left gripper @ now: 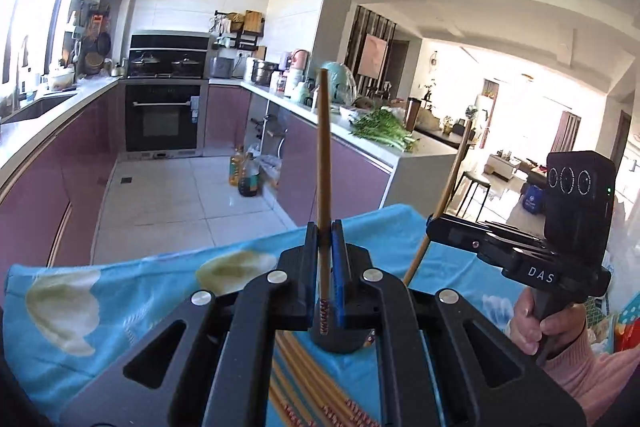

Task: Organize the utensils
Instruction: 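Lower the left tool's chopstick into the mesh cup while the right tool inserts its own, then open both tools and move them back over the lying chopsticks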

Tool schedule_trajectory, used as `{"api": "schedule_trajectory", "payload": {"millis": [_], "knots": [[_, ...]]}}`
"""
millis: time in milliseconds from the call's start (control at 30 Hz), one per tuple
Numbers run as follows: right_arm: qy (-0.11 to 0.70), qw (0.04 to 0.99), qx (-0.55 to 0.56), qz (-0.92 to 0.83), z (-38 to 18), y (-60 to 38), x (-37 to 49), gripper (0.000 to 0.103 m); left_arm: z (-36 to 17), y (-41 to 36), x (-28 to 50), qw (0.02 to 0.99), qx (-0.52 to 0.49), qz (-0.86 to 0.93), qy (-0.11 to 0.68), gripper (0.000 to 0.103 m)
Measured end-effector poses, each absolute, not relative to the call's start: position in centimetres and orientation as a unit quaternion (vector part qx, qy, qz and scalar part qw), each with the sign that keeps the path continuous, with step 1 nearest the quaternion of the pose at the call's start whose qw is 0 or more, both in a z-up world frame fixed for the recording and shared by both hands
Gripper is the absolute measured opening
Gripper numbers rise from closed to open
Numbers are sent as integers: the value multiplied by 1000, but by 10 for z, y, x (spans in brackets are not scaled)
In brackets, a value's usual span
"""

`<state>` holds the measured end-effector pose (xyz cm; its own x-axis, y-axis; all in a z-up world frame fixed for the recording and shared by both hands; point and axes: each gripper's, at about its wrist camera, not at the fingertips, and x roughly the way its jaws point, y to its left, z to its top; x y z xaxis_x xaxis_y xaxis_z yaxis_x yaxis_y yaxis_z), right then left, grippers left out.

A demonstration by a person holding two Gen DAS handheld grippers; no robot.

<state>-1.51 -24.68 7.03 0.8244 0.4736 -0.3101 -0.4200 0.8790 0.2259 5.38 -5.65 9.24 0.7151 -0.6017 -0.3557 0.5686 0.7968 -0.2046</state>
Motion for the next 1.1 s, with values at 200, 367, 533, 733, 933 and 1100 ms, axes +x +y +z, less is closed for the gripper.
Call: {"api": "schedule_trajectory", "payload": {"millis": [200, 367, 533, 733, 933, 1100], "knots": [[166, 962, 65, 208, 80, -258, -1, 6, 105, -97, 69, 921, -18, -333, 203, 7], [220, 953, 60, 198, 56, -259, 22, 6, 76, -130, 84, 906, 7, -339, 253, 7], [283, 938, 48, 194, 28, -252, 39, 6, 40, -147, 95, 891, 24, -342, 298, 7], [319, 928, 47, 185, 14, -242, 58, 6, 18, -150, 113, 884, 29, -338, 322, 8], [321, 929, 68, 172, 9, -238, 68, 9, 8, -136, 125, 893, 21, -317, 318, 25], [296, 940, 70, 157, 14, -241, 55, 20, 15, -106, 110, 913, 7, -283, 295, 34]]}}
